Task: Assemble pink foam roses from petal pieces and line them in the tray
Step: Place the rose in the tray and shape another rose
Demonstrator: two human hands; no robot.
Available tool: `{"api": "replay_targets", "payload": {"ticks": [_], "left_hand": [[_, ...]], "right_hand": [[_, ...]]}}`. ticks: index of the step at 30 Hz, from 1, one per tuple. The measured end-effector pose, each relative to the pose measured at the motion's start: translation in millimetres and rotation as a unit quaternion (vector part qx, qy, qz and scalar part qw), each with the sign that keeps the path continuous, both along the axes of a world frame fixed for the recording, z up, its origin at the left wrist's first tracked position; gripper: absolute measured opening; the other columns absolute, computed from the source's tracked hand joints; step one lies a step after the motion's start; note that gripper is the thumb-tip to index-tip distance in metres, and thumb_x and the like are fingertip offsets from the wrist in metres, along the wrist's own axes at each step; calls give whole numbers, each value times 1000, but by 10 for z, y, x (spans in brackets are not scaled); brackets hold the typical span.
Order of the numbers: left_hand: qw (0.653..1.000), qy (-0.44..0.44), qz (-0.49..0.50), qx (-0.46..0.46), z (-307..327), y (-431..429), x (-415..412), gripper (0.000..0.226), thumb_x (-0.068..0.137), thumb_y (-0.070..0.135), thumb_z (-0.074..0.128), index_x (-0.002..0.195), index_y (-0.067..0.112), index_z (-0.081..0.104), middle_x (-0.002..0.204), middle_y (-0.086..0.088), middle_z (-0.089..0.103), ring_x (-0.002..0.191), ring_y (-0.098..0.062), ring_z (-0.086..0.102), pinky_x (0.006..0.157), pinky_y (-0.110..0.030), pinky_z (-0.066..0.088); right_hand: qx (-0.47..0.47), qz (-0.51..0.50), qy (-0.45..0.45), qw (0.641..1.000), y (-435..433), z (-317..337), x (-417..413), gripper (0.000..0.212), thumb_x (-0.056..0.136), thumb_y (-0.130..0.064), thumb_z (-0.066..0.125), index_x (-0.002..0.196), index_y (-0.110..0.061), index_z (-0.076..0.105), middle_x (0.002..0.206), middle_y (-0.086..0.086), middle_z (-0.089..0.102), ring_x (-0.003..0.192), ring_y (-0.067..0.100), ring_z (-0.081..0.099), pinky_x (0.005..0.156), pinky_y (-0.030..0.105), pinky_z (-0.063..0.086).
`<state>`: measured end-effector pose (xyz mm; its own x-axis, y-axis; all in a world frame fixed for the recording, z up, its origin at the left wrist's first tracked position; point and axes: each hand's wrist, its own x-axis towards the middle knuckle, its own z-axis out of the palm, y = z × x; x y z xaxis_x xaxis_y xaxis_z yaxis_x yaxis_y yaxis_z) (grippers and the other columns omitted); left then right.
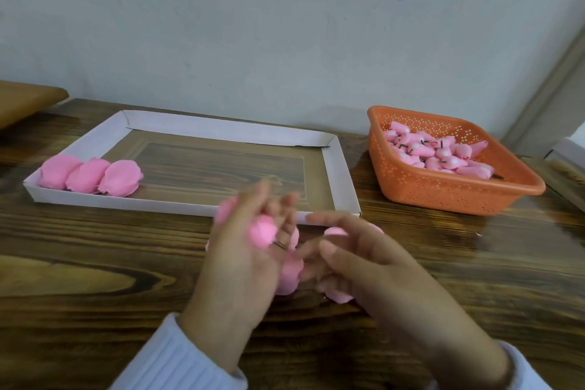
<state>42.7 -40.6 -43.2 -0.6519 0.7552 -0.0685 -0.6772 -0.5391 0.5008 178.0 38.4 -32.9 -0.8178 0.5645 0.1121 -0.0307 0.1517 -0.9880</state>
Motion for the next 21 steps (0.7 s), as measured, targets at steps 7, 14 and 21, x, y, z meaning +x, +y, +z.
{"api": "replay_targets", "payload": {"ticks": [7, 14, 21], "left_hand": [[980, -176, 80, 45, -21, -83, -401, 29, 77, 27, 68, 56, 19, 50, 48, 11, 42, 53, -8, 55, 72, -27, 44], [988, -136, 77, 21, -53, -32, -414, 14, 70, 23, 69, 67, 19, 56, 49, 11, 45, 44, -2, 51, 54, -17, 47], [984, -156, 81, 9, -50, -30, -402, 38, 80, 27, 68, 45, 18, 56, 49, 10, 52, 45, -3, 54, 53, -16, 48]], "right_hand": [[363, -116, -262, 887, 92, 58, -437, 16, 93, -27, 56, 104, -25, 68, 95, -8, 69, 89, 9, 62, 80, 26, 51], [472, -109, -323, 813, 35, -187, -816, 27, 92, -36, 49, 109, -17, 58, 108, 5, 64, 103, 25, 55, 77, 32, 33], [513, -132, -308, 790, 29, -201, -841, 27, 92, -39, 52, 111, -19, 55, 110, 2, 62, 106, 25, 52, 87, 38, 34]]}}
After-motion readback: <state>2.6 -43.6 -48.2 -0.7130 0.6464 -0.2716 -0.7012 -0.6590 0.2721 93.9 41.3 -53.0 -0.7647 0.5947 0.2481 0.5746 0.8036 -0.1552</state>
